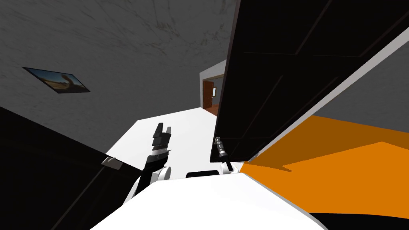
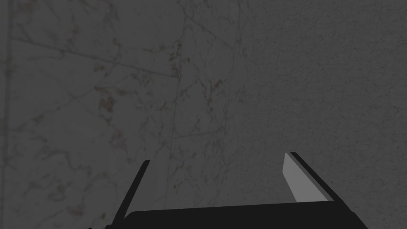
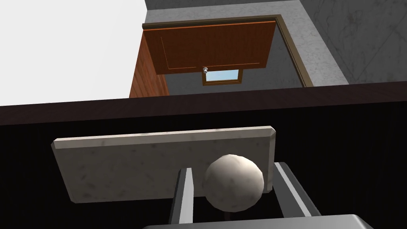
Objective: Push the door open
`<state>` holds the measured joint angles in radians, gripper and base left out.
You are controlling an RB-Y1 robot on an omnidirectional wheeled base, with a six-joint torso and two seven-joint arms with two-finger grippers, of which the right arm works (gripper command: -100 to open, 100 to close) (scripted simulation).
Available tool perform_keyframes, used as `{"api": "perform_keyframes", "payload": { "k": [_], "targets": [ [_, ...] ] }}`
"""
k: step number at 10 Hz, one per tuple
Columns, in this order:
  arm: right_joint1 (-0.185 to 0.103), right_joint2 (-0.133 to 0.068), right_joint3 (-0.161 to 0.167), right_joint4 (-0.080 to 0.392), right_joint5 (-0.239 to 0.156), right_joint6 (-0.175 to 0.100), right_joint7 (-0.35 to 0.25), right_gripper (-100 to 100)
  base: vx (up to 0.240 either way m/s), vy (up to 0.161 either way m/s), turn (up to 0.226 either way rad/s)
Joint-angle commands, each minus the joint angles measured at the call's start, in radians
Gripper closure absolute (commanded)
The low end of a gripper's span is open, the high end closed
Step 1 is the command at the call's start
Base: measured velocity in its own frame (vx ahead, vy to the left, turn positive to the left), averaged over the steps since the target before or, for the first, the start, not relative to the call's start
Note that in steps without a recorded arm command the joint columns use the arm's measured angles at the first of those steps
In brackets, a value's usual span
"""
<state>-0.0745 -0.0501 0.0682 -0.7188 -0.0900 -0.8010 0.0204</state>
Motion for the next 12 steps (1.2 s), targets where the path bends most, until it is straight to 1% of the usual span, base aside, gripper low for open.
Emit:
{"api": "perform_keyframes", "payload": {
  "k": [1,5,6,9,12],
  "targets": [
    [0.0,0.0,0.0,0.0,0.0,0.001,0.0,100,-0.028,-0.003,0.009],
    [0.0,0.0,0.0,0.0,0.0,0.001,0.0,100,-0.008,-0.001,0.0],
    [-0.002,-0.006,-0.013,0.003,-0.007,0.006,0.005,100,0.081,0.04,-0.035],
    [-0.005,-0.012,-0.035,0.006,-0.018,0.01,0.011,100,0.147,0.07,-0.052],
    [-0.013,-0.018,-0.076,0.01,-0.039,0.017,0.024,100,0.199,0.078,-0.068]
  ]
}}
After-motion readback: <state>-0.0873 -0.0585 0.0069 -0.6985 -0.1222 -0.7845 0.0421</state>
